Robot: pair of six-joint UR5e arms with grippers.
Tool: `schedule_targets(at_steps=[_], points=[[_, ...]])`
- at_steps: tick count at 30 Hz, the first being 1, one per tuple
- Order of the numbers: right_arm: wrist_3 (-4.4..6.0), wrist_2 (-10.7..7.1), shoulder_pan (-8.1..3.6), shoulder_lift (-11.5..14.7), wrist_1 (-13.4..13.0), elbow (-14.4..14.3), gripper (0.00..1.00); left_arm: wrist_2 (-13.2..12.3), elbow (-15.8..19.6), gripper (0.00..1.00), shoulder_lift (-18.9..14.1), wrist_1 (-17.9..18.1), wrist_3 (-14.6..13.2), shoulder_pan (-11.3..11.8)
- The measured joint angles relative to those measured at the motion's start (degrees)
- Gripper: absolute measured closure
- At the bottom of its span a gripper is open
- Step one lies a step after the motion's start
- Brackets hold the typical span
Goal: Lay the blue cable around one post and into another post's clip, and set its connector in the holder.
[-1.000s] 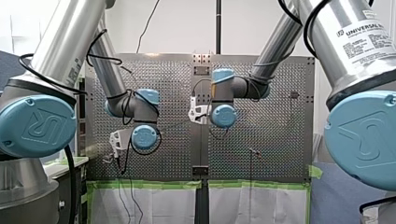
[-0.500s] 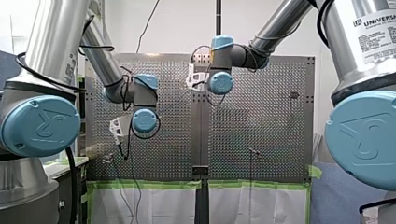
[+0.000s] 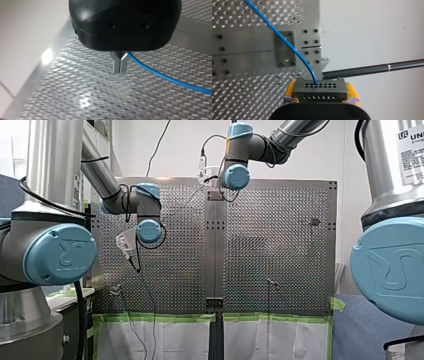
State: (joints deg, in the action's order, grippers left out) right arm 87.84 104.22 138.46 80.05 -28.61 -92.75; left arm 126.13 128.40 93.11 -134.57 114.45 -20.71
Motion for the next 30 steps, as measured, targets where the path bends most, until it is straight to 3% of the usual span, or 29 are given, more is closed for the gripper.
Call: schedule_targets(at_steps=[5, 13, 21, 30], points=[[-0.25, -1.0, 0.41, -0.74, 1.21, 2.1, 1.0, 0.54, -2.32, 1.0, -2.36, -2.1, 1.78, 2.36], [-1.24, -1.95, 1.71, -4.3, 4.28, 5.92, 1.0, 2.29, -5.97, 1.0, -6.01, -5.72, 4.33, 6.02], [-1.12, -2.13, 2.5, -6.41, 4.34, 10.06, 1.0, 3.64, -9.48, 1.0, -9.51, -9.22, 4.74, 9.52], [-0.73, -3.15, 3.03, -8.23, 7.1, 14.46, 1.0, 3.64, -13.37, 1.0, -13.4, -13.1, 4.26, 13.41]])
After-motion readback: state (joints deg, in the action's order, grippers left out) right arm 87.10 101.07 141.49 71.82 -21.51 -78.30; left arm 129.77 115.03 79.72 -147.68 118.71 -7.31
